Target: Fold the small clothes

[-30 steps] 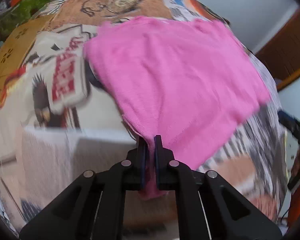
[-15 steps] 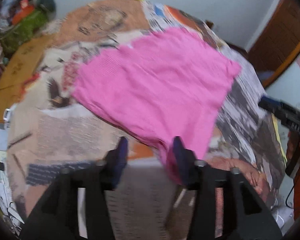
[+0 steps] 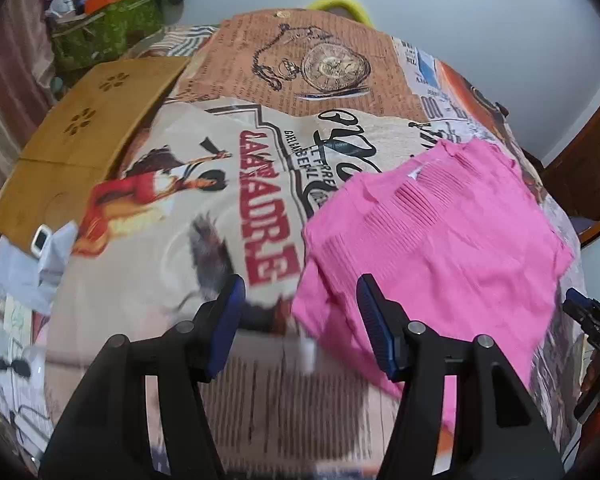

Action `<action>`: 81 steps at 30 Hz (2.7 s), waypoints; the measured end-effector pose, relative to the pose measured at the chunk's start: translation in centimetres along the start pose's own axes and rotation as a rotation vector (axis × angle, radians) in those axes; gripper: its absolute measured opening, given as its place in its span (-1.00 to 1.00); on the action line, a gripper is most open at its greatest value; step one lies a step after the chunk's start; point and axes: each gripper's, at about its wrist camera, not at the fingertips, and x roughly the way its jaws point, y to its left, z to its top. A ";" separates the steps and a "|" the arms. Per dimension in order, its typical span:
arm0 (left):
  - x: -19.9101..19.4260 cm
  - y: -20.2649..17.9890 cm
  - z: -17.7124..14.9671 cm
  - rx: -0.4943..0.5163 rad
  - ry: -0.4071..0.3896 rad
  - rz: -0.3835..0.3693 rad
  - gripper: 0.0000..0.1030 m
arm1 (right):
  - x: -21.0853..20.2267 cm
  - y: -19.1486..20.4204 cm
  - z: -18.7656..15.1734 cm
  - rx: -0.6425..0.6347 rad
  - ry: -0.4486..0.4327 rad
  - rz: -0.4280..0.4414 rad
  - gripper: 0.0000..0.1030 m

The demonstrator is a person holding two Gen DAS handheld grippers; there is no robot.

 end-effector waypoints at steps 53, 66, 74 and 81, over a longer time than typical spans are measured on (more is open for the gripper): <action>-5.5 -4.5 -10.7 0.121 0.077 -0.086 -0.53 | -3.6 5.0 -0.9 -0.221 0.041 0.005 -0.08; -7.7 -4.0 -13.2 0.194 0.069 -0.065 0.31 | -5.2 8.3 -5.8 -0.152 0.060 0.086 0.04; -5.8 -6.6 -14.3 0.273 0.107 -0.073 0.58 | -2.9 9.0 -7.6 -0.161 0.132 0.093 0.04; -4.6 -8.3 -13.1 0.355 0.064 -0.045 0.59 | -2.1 8.8 -7.7 -0.158 0.137 0.140 -0.08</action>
